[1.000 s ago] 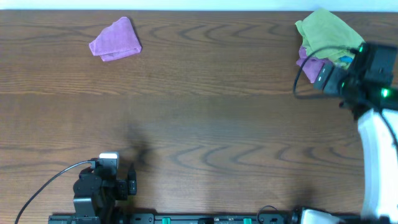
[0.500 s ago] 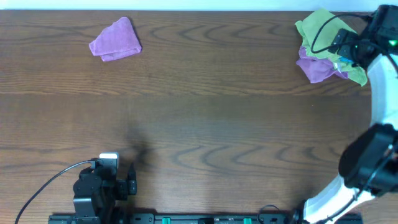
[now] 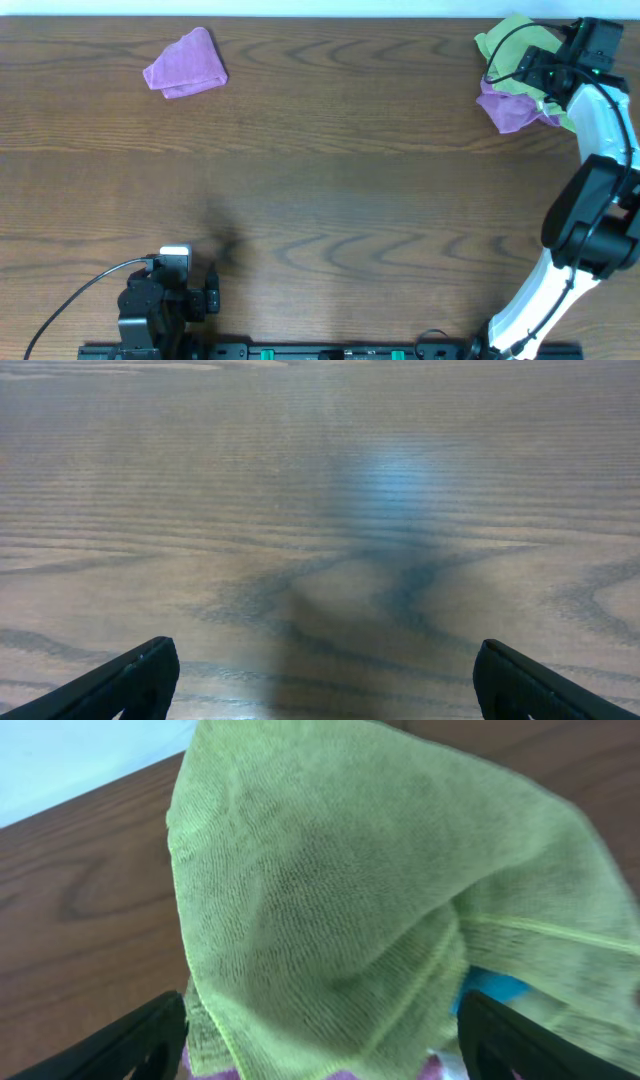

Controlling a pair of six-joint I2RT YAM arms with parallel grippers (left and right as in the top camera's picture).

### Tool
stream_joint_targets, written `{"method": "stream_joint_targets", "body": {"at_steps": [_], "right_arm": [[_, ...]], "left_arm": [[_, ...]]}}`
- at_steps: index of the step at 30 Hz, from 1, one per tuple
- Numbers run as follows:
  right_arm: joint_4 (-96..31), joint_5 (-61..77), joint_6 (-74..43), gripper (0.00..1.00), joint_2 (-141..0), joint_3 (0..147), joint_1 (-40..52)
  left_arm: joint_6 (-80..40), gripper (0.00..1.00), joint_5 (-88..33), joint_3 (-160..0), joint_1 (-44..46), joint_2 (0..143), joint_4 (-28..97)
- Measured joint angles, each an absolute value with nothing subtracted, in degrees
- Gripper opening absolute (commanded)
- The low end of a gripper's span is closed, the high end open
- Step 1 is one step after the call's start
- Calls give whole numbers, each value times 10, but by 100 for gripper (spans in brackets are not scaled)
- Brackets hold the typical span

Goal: Fold the cloth
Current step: 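Reach the right gripper to the green cloth on the top-right pile, then close the right gripper on the green cloth's edge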

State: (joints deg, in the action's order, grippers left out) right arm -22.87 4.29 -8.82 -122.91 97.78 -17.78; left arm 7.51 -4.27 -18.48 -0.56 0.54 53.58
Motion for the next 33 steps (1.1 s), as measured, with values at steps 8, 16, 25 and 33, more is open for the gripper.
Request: {"method": "stream_joint_targets", "body": {"at_steps": [8, 16, 25, 33], "right_arm": [[-199, 68, -98, 81, -1241, 978, -178], [-183, 83, -105, 75, -1267, 978, -178], [-165, 88, -112, 28, -1271, 978, -178], [-171, 90, -116, 2, -1269, 978, -178]], "left_arm": [[75, 96, -43, -185, -6, 5, 536], [75, 95, -43, -185, -6, 5, 536], [75, 95, -43, -185, -6, 5, 536], [75, 95, -43, -185, -6, 5, 536]]}}
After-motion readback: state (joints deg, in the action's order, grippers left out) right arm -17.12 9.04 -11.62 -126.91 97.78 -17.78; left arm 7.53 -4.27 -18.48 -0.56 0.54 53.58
